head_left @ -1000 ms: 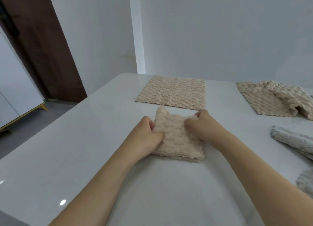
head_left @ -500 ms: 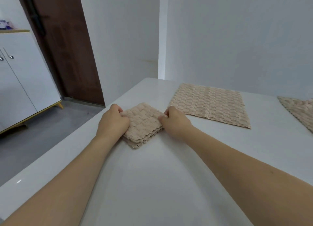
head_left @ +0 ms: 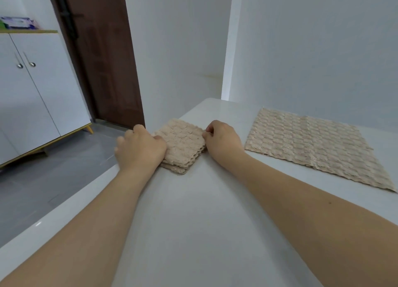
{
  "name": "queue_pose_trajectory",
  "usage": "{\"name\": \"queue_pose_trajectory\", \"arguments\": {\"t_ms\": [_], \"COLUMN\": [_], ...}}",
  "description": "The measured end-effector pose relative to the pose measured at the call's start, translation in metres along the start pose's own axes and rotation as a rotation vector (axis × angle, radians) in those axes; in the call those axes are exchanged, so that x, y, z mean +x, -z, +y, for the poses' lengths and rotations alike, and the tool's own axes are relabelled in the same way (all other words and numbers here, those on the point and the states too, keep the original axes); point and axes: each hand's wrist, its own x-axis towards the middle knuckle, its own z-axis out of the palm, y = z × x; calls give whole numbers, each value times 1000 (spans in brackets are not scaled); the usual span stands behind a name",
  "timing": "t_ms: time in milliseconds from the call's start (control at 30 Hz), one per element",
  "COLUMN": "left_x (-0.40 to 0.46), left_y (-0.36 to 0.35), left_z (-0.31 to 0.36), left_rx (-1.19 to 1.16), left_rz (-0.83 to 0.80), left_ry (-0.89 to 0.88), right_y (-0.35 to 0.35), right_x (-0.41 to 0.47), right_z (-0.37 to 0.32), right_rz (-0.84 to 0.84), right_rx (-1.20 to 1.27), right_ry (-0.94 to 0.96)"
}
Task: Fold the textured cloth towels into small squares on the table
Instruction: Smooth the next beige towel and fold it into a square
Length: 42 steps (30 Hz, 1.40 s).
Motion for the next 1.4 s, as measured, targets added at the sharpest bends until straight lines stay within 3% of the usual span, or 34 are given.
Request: {"name": "queue_pose_trajectory", "arguments": {"t_ms": [100, 167, 233, 300, 367, 467, 567, 767, 867, 967, 1067, 1200, 1400], "left_x": [-6, -12, -20, -39, -72, -125, -144, -123, -121, -122, -128, -144, -190], "left_y": [2, 6, 13, 20, 16, -13, -41, -86, -90, -87, -81, -67, -22], "left_z": [3, 6, 13, 31, 59, 111, 162, 197, 197, 191, 192, 192, 180], "left_rx": [70, 21, -44, -112, -209, -147, -78, 148, 104, -16, 121, 263, 428], "left_rz": [-7, 133, 361, 485, 392, 22, -253, -542, -524, -366, -267, -340, -443], "left_ry": [31, -62, -322, -609, -855, -1050, -989, -837, -837, -823, -830, -935, -950], "right_y": [6, 23, 47, 80, 116, 158, 182, 192, 190, 189, 192, 195, 220], "right_x": [-8, -25, -47, -73, -95, -116, -125, -120, -120, -123, -128, -144, -200], "right_z": [4, 13, 30, 57, 91, 136, 171, 214, 215, 212, 205, 195, 172], "right_rz": [5, 18, 61, 128, 180, 124, 4, -243, -217, -185, -135, -91, -200], "right_rx": [37, 54, 31, -30, -124, -309, -409, -480, -455, -411, -380, -403, -460], "right_ry": [44, 83, 128, 129, 90, -82, -183, -303, -261, -224, -201, -213, -183]}}
